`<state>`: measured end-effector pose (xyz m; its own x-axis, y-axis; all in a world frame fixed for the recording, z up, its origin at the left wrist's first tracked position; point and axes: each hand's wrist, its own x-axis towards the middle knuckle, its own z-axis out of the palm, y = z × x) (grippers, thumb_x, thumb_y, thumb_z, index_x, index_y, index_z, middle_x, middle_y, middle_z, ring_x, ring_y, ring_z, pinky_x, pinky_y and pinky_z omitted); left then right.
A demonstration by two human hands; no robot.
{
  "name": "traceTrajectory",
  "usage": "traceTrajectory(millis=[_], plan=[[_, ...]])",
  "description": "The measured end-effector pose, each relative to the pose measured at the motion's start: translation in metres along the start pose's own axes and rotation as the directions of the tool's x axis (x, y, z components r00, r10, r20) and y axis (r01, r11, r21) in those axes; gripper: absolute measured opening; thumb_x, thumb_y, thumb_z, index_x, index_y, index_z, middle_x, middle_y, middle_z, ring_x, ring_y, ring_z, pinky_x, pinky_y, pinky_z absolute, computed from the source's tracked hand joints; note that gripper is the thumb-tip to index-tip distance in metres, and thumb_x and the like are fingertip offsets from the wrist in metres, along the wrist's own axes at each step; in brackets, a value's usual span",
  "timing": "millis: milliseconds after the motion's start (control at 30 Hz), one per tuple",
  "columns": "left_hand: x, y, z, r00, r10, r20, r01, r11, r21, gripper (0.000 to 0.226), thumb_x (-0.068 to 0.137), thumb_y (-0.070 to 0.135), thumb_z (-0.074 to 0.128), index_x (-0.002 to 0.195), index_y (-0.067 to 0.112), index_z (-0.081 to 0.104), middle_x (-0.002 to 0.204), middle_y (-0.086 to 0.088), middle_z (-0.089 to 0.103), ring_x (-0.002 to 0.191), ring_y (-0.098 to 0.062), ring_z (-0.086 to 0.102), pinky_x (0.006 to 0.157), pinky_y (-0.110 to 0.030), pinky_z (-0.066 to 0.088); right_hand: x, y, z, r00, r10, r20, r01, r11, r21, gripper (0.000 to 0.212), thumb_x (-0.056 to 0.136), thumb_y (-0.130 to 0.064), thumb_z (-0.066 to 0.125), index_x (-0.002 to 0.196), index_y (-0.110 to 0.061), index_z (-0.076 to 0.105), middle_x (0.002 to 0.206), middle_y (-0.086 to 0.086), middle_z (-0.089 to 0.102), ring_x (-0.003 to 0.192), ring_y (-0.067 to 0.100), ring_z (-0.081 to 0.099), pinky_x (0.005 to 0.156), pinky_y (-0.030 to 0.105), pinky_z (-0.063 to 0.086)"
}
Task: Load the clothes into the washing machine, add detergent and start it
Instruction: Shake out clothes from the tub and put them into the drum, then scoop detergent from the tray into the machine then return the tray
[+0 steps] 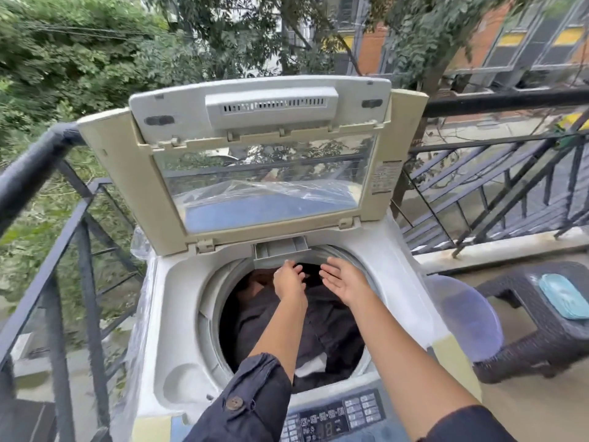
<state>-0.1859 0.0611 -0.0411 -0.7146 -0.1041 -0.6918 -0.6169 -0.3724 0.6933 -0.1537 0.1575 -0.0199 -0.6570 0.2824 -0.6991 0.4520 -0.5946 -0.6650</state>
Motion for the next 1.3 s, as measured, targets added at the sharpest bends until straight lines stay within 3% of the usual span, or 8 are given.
traceTrajectory(millis=[100,300,467,567,700,800,933,1300], plan=[[-0.013,-0.009,0.016,0.999,0.009,0.039,-0.011,0.999,0.049,0.022,0.097,0.024,0.043,0.108,0.013,0.06,0.091,0.0,0.063,0.07,-0.009,0.055,0.062,-0.024,0.041,-0.008,-0.007,-0.019,1.0,-0.013,-0.019,0.013,1.0,0.019,0.036,0.096,-0.016,0.049,0.128,-0.001,0.052,0.127,0.016,0.058,0.111,0.025,0.057,0.097,0.031,0.043],[-0.039,-0.028,0.059,0.979,0.189,0.073,-0.201,0.952,0.229,0.025,0.096,0.024,0.041,0.1,0.014,0.063,0.078,0.004,0.064,0.075,-0.014,0.06,0.079,-0.031,0.046,-0.023,-0.029,-0.058,0.99,-0.124,-0.059,0.124,0.992,-0.014,0.01,0.091,-0.014,0.056,0.099,-0.012,0.06,0.064,-0.001,0.065,0.048,0.004,0.055,0.044,0.012,0.041],[-0.068,-0.06,0.108,0.917,0.337,0.211,-0.391,0.865,0.315,0.02,0.091,0.02,0.045,0.095,0.016,0.064,0.083,0.001,0.067,0.088,-0.024,0.066,0.087,-0.034,0.048,-0.036,-0.054,-0.107,0.97,-0.237,-0.056,0.236,0.971,-0.033,0.013,0.092,-0.014,0.054,0.08,-0.016,0.057,0.069,0.0,0.059,0.05,0.003,0.051,0.047,0.012,0.036],[-0.091,-0.084,0.139,0.905,0.33,0.267,-0.396,0.884,0.248,0.013,0.092,0.019,0.047,0.092,0.016,0.059,0.083,-0.003,0.066,0.073,-0.019,0.062,0.079,-0.034,0.046,-0.042,-0.071,-0.145,0.96,-0.267,-0.085,0.269,0.963,0.009,0.018,0.092,-0.01,0.053,0.075,-0.017,0.055,0.056,-0.004,0.06,0.042,0.0,0.051,0.043,0.01,0.037],[-0.113,-0.129,0.181,0.896,0.349,0.275,-0.426,0.848,0.313,0.012,0.088,0.024,0.052,0.086,0.019,0.063,0.081,-0.002,0.069,0.088,-0.026,0.068,0.088,-0.039,0.049,-0.046,-0.089,-0.21,0.942,-0.313,-0.124,0.321,0.945,0.055,0.021,0.092,-0.008,0.053,0.073,-0.017,0.055,0.04,-0.009,0.059,0.035,-0.004,0.05,0.039,0.009,0.037],[-0.136,-0.163,0.216,0.889,0.326,0.32,-0.423,0.853,0.306,0.012,0.09,0.021,0.052,0.08,0.022,0.058,0.079,-0.002,0.066,0.086,-0.025,0.067,0.079,-0.034,0.045,-0.048,-0.101,-0.263,0.931,-0.329,-0.158,0.341,0.938,0.059,0.021,0.091,-0.008,0.055,0.072,-0.018,0.055,0.043,-0.008,0.06,0.036,-0.004,0.051,0.04,0.009,0.036],[-0.165,-0.202,0.256,0.875,0.299,0.381,-0.436,0.829,0.35,0.014,0.092,0.016,0.048,0.095,0.013,0.062,0.083,-0.003,0.066,0.074,-0.018,0.061,0.068,-0.028,0.042,-0.05,-0.113,-0.326,0.915,-0.341,-0.216,0.359,0.932,0.051,0.018,0.089,-0.01,0.058,0.073,-0.017,0.056,0.066,0.001,0.059,0.052,0.003,0.053,0.05,0.013,0.04],[-0.195,-0.28,0.349,0.822,0.2,0.534,-0.506,0.686,0.523,0.013,0.088,0.026,0.05,0.093,0.022,0.061,0.097,-0.001,0.071,0.094,-0.02,0.065,0.09,-0.035,0.048,-0.035,-0.145,-0.448,0.847,-0.359,-0.393,0.412,0.909,0.058,0.017,0.087,-0.008,0.059,0.073,-0.018,0.058,0.067,0.0,0.06,0.06,0.008,0.054,0.055,0.016,0.043]])
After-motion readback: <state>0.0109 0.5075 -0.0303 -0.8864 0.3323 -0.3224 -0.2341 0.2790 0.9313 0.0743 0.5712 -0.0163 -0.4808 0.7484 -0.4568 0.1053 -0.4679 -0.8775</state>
